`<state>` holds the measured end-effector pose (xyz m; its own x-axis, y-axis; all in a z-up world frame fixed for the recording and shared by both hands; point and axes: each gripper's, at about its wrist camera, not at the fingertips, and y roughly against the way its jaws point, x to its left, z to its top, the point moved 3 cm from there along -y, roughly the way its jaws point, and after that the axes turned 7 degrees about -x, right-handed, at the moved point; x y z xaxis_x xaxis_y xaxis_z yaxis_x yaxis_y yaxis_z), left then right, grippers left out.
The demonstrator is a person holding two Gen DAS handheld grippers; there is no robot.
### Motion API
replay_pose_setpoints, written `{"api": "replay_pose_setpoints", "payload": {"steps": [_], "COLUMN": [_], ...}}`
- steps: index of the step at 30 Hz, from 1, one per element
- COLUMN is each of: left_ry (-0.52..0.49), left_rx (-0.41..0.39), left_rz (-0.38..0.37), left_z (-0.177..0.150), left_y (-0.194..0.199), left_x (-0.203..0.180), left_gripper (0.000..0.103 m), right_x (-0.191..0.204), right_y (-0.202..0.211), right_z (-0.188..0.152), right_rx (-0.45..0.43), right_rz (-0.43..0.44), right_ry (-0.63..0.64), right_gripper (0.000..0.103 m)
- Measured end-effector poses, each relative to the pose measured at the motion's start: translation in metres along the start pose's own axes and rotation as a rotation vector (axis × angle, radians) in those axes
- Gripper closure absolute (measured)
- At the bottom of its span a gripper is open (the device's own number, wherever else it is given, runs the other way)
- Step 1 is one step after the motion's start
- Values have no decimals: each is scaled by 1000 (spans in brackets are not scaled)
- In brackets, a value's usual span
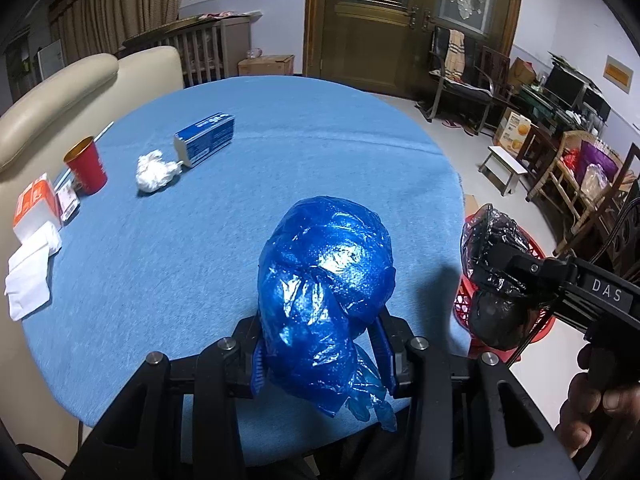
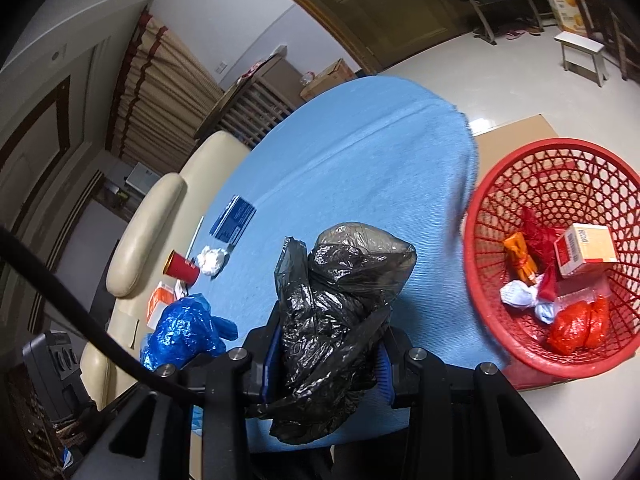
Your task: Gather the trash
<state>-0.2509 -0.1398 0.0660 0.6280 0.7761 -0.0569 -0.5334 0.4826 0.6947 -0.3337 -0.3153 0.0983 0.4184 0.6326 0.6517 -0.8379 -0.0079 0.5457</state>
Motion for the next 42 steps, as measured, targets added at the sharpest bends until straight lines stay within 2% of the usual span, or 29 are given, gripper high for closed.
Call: {"api": "replay_pose_setpoints", "payload": {"steps": [17, 28, 42], "left_ry": [-76, -142, -199], "left_rx": [1, -4, -13], "left_rz": [-73, -142, -206], "left_z": [15, 18, 22], "left_y": [-21, -23, -22], "left_x": [-40, -72, -93], "left_gripper": [58, 58, 58], "right_x": [-55, -77, -100], "right_y": [17, 32, 48], "right_z": [16, 30, 43], "right_rx": [-53, -101, -148], "right_rz": [-51, -78, -117], "right_ry": [-96, -136, -170], "right_gripper": [62, 62, 62]}}
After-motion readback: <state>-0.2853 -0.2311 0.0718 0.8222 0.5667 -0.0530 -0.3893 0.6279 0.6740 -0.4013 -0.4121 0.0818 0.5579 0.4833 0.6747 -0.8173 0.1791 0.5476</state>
